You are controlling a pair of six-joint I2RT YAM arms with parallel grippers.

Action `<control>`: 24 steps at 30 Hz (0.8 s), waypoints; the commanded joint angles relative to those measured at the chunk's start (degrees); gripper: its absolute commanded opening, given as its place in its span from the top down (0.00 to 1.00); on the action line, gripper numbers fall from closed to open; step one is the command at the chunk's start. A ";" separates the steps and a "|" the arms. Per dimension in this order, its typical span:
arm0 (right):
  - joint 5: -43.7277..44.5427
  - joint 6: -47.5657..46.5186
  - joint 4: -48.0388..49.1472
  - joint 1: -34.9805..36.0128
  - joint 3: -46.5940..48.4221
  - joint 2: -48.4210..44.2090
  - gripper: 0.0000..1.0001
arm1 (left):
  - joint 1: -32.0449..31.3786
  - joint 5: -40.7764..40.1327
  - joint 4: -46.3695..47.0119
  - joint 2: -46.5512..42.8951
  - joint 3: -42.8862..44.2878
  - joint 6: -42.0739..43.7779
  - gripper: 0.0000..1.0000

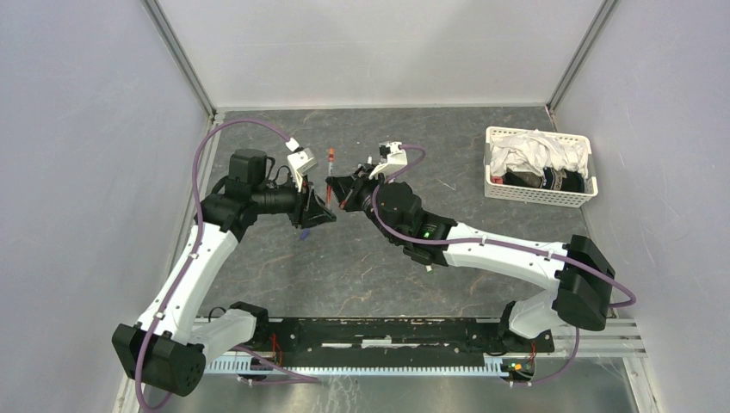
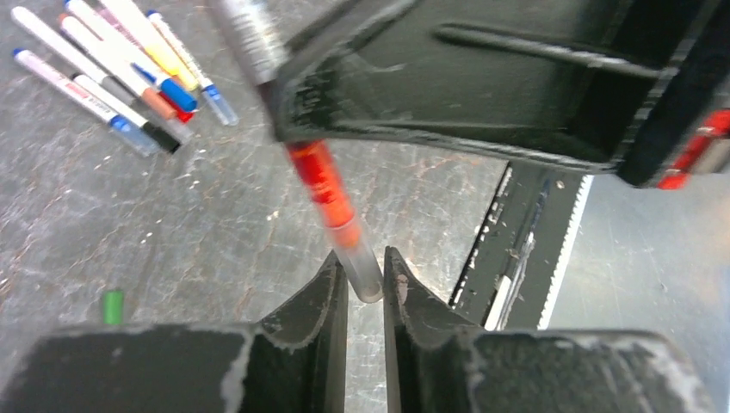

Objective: Open the pen caps
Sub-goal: Pick up the pen from the center of the board.

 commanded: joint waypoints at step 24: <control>-65.83 -15.32 -30.79 -19.96 16.38 6.80 0.27 | -0.22 -18.23 -22.75 -5.80 -4.18 54.03 0.98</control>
